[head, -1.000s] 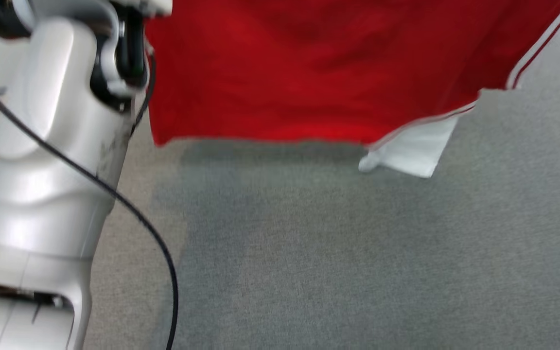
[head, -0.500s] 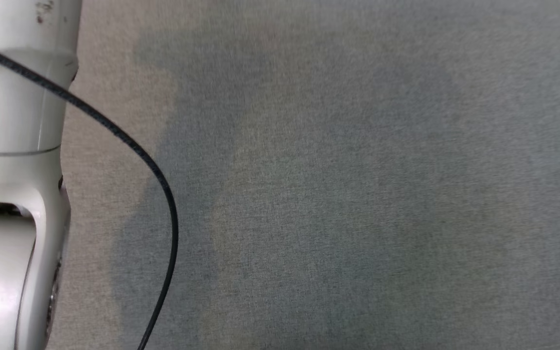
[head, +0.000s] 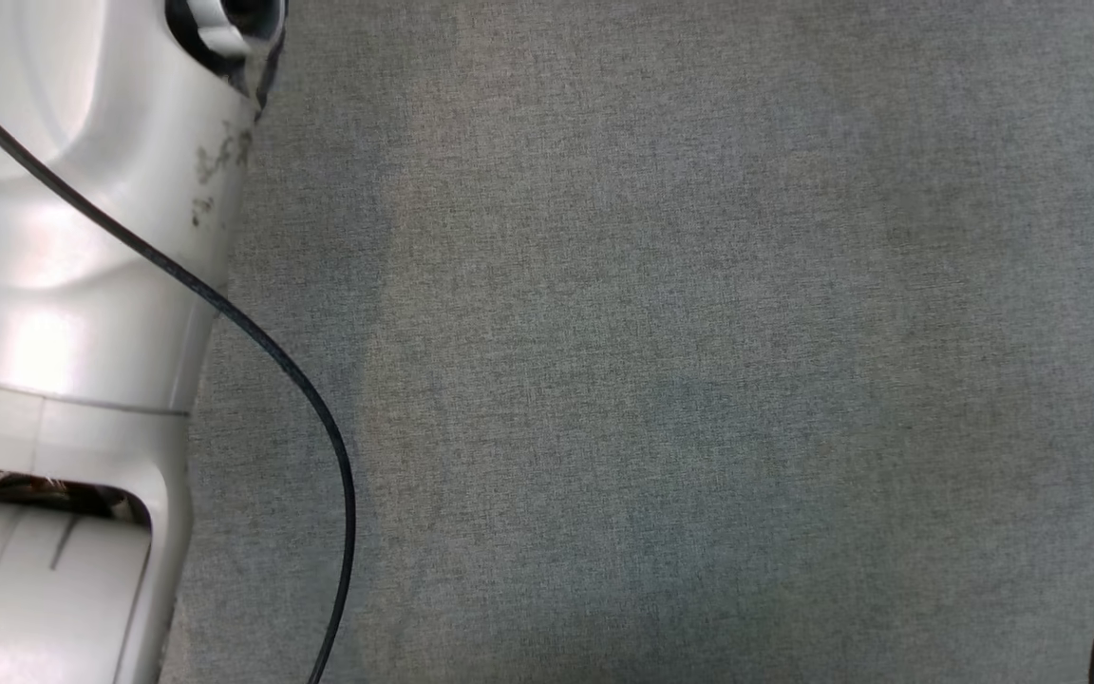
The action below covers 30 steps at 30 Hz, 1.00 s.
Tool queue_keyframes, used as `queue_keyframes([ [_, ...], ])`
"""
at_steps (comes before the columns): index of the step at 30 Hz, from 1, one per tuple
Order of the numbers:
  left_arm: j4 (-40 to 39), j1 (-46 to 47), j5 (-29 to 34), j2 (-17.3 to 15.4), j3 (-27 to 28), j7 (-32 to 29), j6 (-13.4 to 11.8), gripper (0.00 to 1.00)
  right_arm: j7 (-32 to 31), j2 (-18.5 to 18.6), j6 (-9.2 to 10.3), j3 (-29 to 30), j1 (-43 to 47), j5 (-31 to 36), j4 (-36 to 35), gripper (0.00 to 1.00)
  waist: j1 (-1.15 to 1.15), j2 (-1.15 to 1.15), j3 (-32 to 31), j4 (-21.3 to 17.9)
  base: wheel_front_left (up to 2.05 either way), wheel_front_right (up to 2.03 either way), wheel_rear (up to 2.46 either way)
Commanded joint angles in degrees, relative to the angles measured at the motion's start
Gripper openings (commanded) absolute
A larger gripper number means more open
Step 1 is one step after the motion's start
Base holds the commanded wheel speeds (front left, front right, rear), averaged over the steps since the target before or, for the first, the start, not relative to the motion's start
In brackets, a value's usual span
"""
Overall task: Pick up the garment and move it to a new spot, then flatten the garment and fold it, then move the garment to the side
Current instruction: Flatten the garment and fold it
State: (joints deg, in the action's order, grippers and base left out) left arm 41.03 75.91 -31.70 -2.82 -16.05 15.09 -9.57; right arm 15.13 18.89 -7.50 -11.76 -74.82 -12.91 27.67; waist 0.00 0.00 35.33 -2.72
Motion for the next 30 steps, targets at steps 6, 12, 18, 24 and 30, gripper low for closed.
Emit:
queue_keyframes([
  [6,3.3,-6.3,2.7,-0.2,-1.4,0.1,2.0,0.00,0.1,-0.4,0.02,-1.5,8.1,-4.2,1.2,0.00,0.00,0.00,-2.1,-0.4,0.00,0.00,0.00],
  [12,7.9,-13.8,6.3,-0.2,-3.0,0.1,2.8,0.00,0.1,-1.4,0.02,-3.5,16.2,-7.5,2.2,0.00,0.00,0.00,-5.8,-1.0,0.00,0.00,0.00],
  [18,12.0,-21.4,9.4,-0.2,-4.2,0.1,3.9,0.00,0.1,-1.8,0.02,-4.5,24.6,-10.8,3.0,0.00,0.00,0.00,-10.0,-1.3,0.00,0.00,0.00],
  [24,13.3,-28.6,10.5,-0.2,-5.4,0.1,4.9,0.00,0.1,-3.0,0.02,-4.1,33.0,-14.5,4.3,0.00,0.00,0.00,-14.5,-1.4,0.00,0.00,0.00],
  [30,11.4,-35.2,9.2,-0.2,-5.6,0.1,4.9,0.00,0.1,-3.6,0.02,-4.5,40.5,-16.7,4.0,0.00,0.00,0.00,-18.3,-1.7,0.00,0.00,0.00],
])
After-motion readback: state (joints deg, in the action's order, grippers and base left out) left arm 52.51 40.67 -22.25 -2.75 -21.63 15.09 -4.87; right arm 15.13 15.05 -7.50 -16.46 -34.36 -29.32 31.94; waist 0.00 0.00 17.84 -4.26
